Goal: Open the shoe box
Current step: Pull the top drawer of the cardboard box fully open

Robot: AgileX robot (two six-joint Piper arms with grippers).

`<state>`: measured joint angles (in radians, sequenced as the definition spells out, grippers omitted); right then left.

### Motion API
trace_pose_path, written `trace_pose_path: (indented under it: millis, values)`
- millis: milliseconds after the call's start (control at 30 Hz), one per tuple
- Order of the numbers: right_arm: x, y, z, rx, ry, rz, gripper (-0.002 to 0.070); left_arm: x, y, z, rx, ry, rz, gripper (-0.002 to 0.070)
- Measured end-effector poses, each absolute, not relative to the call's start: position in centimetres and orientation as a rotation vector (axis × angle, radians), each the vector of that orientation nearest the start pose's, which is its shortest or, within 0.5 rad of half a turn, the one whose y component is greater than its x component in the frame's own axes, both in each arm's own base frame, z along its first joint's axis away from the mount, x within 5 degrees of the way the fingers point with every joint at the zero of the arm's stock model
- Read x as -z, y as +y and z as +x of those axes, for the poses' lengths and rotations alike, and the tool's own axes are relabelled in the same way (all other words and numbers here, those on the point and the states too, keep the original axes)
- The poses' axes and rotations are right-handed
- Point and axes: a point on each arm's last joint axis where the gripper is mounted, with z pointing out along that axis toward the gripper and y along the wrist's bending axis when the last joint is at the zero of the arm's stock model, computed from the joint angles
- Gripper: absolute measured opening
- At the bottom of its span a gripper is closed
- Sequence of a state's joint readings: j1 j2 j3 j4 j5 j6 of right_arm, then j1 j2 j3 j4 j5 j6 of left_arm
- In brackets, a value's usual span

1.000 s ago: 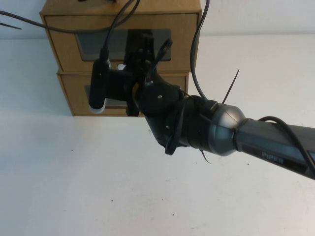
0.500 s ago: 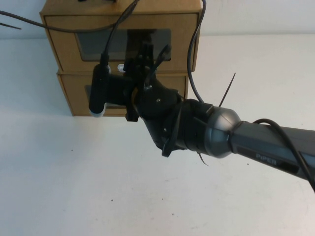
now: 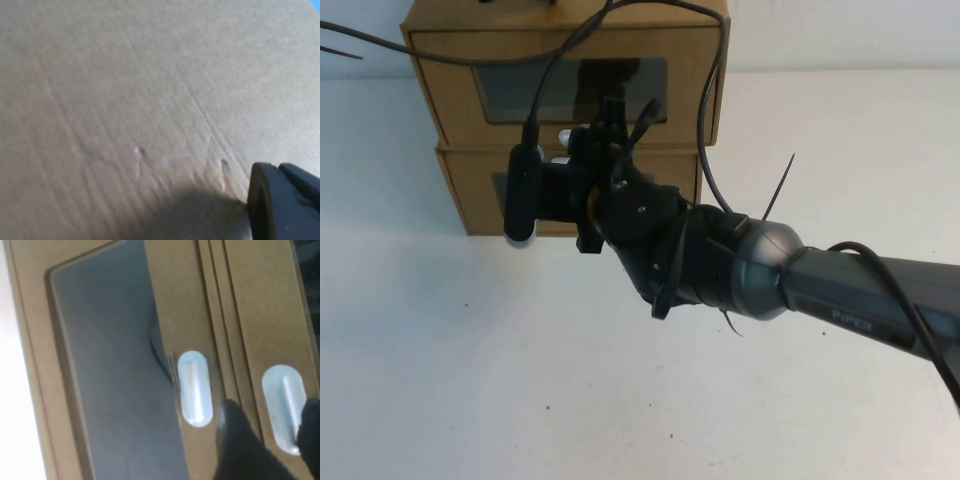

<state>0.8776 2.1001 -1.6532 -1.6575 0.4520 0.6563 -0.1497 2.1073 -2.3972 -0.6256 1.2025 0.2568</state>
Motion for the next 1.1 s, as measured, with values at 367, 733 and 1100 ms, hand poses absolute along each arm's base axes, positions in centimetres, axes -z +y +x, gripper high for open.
trace_pose_path:
  millis: [367,733,1100]
  values:
    - [-25.3,34.8,35.7,0.511,1.349,-1.328,0.0233,-40.7,-11.7,44.6,0.741,2.235,0.464,-0.0005]
    - [-25.6,35.6,36.4,0.497,1.331,-1.31,0.0232,-40.7,-11.7,44.6,0.739,2.234,0.465,-0.0005]
    - [-25.6,35.5,36.7,0.515,1.327,-1.304,0.0132,-40.7,-11.7,44.6,0.736,2.234,0.465,-0.0005]
